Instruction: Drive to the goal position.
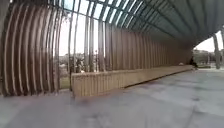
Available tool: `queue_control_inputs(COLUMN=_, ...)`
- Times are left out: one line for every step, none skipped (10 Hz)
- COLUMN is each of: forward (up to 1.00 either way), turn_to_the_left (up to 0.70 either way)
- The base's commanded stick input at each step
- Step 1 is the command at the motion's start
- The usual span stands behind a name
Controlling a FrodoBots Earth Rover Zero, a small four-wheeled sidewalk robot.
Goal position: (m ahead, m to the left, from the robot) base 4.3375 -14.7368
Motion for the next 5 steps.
queue_control_inputs(forward=1.00, turn_to_the_left=-0.33)
queue_control_inputs(forward=1.00, turn_to_the_left=-0.33)
queue_control_inputs(forward=1.00, turn_to_the_left=-0.33)
queue_control_inputs(forward=1.00, turn_to_the_left=-0.33)
queue_control_inputs(forward=0.70, turn_to_the_left=-0.23)
